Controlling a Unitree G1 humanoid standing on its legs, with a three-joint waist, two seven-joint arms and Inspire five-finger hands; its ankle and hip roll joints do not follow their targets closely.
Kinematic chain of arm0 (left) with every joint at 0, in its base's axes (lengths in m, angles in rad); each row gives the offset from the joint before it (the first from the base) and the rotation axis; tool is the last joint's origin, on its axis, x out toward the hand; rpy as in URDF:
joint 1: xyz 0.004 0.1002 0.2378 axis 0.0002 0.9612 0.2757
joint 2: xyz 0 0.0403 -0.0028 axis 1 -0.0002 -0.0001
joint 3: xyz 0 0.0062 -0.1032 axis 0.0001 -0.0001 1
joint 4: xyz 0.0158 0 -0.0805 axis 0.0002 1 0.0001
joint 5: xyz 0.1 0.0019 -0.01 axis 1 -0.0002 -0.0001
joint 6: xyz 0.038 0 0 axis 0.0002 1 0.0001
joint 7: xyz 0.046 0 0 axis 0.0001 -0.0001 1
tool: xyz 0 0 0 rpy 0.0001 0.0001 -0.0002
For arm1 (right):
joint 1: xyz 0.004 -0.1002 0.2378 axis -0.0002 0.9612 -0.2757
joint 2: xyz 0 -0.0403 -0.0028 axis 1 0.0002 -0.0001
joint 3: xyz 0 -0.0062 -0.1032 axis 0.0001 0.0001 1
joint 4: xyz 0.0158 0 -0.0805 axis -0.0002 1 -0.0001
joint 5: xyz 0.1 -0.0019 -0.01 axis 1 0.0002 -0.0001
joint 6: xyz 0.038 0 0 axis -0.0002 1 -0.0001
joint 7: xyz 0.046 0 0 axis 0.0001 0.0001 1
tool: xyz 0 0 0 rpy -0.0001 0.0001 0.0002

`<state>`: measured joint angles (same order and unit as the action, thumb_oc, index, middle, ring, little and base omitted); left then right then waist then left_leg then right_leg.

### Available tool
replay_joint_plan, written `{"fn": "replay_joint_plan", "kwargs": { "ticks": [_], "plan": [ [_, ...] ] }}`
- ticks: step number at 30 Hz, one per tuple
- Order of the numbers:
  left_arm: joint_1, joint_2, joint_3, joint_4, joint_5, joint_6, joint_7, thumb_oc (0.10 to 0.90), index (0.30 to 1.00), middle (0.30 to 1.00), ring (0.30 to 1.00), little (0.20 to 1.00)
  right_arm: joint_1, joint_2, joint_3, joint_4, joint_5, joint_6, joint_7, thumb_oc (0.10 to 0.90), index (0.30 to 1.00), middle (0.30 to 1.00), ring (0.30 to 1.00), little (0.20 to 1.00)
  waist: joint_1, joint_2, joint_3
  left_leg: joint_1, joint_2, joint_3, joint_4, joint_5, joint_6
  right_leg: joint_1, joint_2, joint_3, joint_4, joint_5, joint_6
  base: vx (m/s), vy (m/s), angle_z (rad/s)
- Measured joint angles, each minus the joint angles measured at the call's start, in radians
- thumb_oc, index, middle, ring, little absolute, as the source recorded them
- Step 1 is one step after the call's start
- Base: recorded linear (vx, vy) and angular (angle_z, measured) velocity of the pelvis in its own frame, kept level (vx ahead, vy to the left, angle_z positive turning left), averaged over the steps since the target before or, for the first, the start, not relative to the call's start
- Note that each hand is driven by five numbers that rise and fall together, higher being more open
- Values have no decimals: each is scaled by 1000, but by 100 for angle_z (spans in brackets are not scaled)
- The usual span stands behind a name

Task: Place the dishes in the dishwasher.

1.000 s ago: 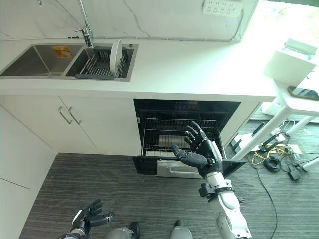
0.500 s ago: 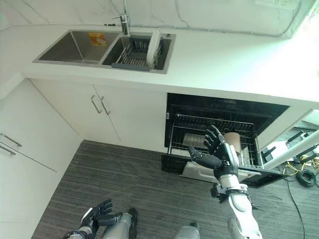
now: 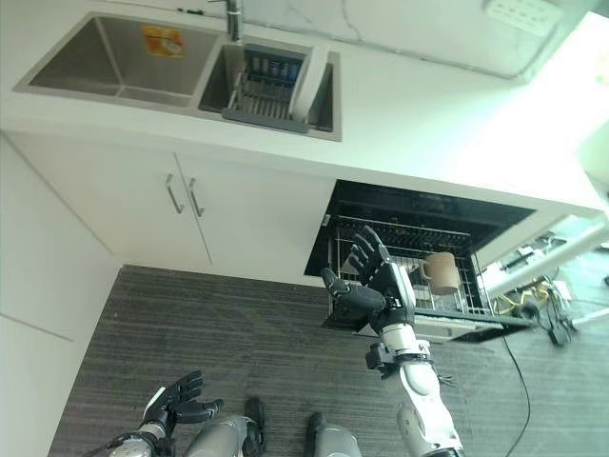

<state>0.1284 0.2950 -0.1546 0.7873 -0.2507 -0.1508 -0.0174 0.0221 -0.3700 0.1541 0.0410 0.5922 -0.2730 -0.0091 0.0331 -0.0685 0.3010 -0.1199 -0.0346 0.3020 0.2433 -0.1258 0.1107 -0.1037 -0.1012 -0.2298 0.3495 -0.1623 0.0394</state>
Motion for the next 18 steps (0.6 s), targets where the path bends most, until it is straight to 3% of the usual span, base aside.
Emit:
{"fn": "replay_joint_plan", "kwargs": {
  "ticks": [3,5,6,7,8,9,10,11,13,16,18],
  "plan": [
    [11,5,1,-36,-6,-1,12,800,900,900,900,900,17,-32,-15,5,1,2,0,800,900,900,900,900,-8,23,2,1,-10,13,-11,2,-4,2,8,2,-3,-23,-13,163,-155,-9],
    [10,6,-5,-43,-17,-1,13,800,900,900,900,900,16,-42,-15,4,0,1,9,800,900,900,900,900,-7,28,1,2,-21,12,-37,16,-33,-17,14,29,5,-24,-26,128,-125,1],
    [6,6,-10,-43,-18,-1,13,800,900,900,900,900,16,-44,-14,4,0,1,14,800,900,900,900,900,-7,27,1,4,-32,11,-59,19,-113,-30,17,39,7,-26,-46,111,-135,17],
    [8,7,-11,-50,-18,-2,13,800,900,900,900,900,14,-44,-8,1,-1,1,17,800,900,900,900,900,-3,7,7,-14,-47,-8,-5,11,-154,-38,-16,65,5,-19,-52,123,-125,-15],
    [17,1,-12,-71,-20,-3,13,800,900,900,900,900,-2,-58,1,4,-1,1,25,800,900,900,900,900,18,-3,15,-44,-55,-130,132,15,-16,-85,-25,86,113,-67,-32,199,-39,-73],
    [36,-14,-16,-71,-21,-1,16,800,900,900,900,900,-26,-82,11,11,-5,1,36,800,900,900,900,900,43,32,21,-2,-52,-172,105,-57,-28,-105,2,93,185,-114,-61,253,41,-57],
    [31,-4,-15,-54,-22,6,13,800,900,900,900,900,-29,-64,12,22,-11,2,37,800,900,900,900,900,19,24,33,-39,-57,-179,216,-41,-109,-71,5,120,154,-108,-64,300,126,-4],
    [9,-3,-13,-50,-23,8,13,800,900,900,900,900,-29,-48,4,45,-16,5,29,800,900,900,900,900,10,18,45,-101,-49,-181,338,-25,-106,-40,-11,108,135,-105,-69,276,190,25],
    [10,-3,-13,-59,-22,8,11,800,900,900,900,900,-29,-37,7,43,-41,13,29,800,900,900,900,900,41,26,41,-105,-16,-209,216,-39,-90,-18,-17,105,96,-103,-70,301,238,-19],
    [-40,-48,-4,-14,-20,0,5,800,900,900,900,900,-32,-39,-3,52,-47,12,3,800,900,900,900,900,43,90,60,-212,101,-290,133,6,-182,48,24,104,32,-100,-71,324,269,25],
    [-47,-69,7,3,-21,-27,-11,800,900,900,900,900,-31,-61,-1,51,-62,15,-4,800,900,900,900,900,56,130,59,-239,163,-309,63,47,-205,90,33,120,43,-124,-50,278,301,-2]
  ]
}}
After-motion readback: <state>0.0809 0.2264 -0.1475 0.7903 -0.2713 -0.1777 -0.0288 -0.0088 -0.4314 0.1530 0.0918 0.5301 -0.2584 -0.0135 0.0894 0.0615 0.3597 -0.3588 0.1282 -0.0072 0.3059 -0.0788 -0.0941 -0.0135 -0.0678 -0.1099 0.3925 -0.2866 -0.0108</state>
